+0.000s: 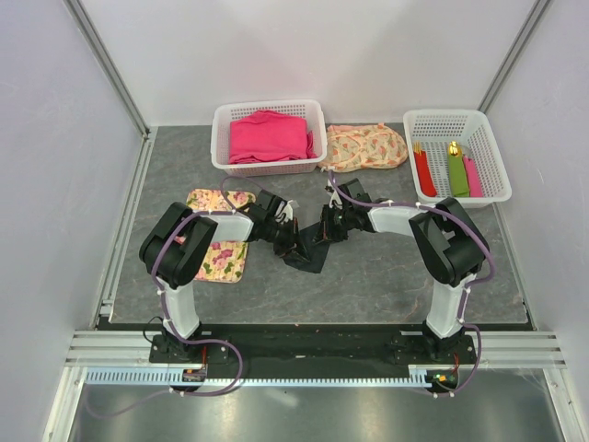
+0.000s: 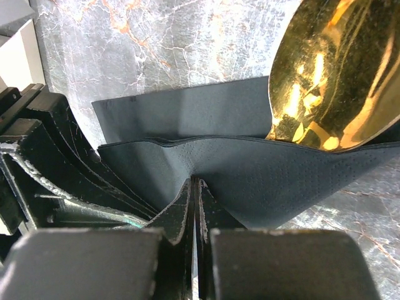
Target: Place the utensils on the paper napkin and roll it up
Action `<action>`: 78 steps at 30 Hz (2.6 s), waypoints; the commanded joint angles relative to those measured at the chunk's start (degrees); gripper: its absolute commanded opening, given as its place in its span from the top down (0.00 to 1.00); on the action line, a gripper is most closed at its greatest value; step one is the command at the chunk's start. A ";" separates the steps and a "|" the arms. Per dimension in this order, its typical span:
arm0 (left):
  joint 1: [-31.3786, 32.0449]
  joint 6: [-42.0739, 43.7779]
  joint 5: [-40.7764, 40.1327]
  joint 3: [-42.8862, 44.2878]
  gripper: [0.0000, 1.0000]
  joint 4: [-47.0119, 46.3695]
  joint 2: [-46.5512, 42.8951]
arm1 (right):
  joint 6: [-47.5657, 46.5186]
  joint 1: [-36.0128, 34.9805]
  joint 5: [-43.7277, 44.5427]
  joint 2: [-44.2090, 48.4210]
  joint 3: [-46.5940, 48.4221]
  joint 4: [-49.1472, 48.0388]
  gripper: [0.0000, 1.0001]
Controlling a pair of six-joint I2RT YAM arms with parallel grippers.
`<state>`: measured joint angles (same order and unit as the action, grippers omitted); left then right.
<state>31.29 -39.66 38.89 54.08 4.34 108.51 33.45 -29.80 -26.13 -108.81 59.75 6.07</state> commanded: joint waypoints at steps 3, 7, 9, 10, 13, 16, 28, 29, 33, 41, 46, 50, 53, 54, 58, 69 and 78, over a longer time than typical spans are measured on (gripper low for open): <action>-0.09 1.78 -4.00 -1.43 0.96 2.26 0.66 | -2.51 -0.35 2.93 -3.07 -0.24 2.11 1.00; -0.87 3.09 -1.20 -2.58 0.77 -1.61 -7.58 | -2.95 -0.61 2.66 -3.86 -0.24 2.11 1.00; -2.19 4.41 0.13 -3.28 0.68 -2.05 -11.02 | -2.95 -0.78 2.31 -4.04 -0.33 2.02 1.00; -3.94 4.85 0.13 -3.63 0.60 -1.79 -13.13 | -2.95 -0.87 2.14 -4.21 -0.24 2.11 1.00; -7.89 7.57 -2.15 -3.11 0.47 3.90 -17.54 | -2.95 -1.22 1.52 -4.12 -0.24 2.11 1.00; -11.07 10.39 -4.86 -2.05 0.36 10.41 -18.07 | -3.83 -1.84 0.73 -3.86 -0.33 2.11 1.00; -12.57 13.47 -9.44 1.46 0.13 14.91 -9.64 | -10.16 -1.93 -0.41 -3.33 -1.04 5.80 1.00; -12.39 13.38 -10.06 1.72 0.13 15.26 -9.28 | -10.25 -1.93 -0.50 -3.42 -0.95 5.97 1.00; -11.08 12.24 -9.02 2.95 0.14 16.49 -5.43 | -10.34 -1.93 -0.76 -3.86 -1.12 6.50 1.00; -7.03 8.46 -2.52 1.81 0.17 11.15 -1.46 | -9.37 -1.93 -1.73 -5.18 -0.68 6.85 1.00; -6.07 5.83 3.11 1.37 0.18 3.93 -0.23 | -9.11 -1.93 -2.17 -5.44 -0.51 6.86 1.00; -5.27 4.24 3.38 0.41 0.18 -1.87 -0.40 | -9.11 -1.93 -2.17 -5.44 -0.33 6.86 1.00; -5.53 3.10 1.80 -0.30 0.16 -3.72 -0.67 | -9.11 -1.93 -2.17 -5.44 -0.51 6.86 1.00; -5.62 2.75 1.02 -0.56 0.15 -3.81 -0.84 | -9.11 -1.93 -2.17 -5.36 -0.59 6.94 1.00; -6.94 0.29 -0.31 -4.06 0.13 -6.43 -3.38 | -9.11 -1.93 -2.17 -5.27 -0.33 7.03 1.00; -7.56 1.86 5.58 1.02 0.11 -11.28 1.88 | -8.93 -1.93 -2.08 -5.18 -0.24 7.03 1.00; -7.56 3.35 9.71 2.78 0.15 -13.14 5.66 | -8.84 -1.93 -2.17 -5.71 -0.07 7.21 1.00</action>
<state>23.86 -38.87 49.21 56.05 -8.73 111.85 26.74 -31.03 -32.75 -110.76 60.90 6.83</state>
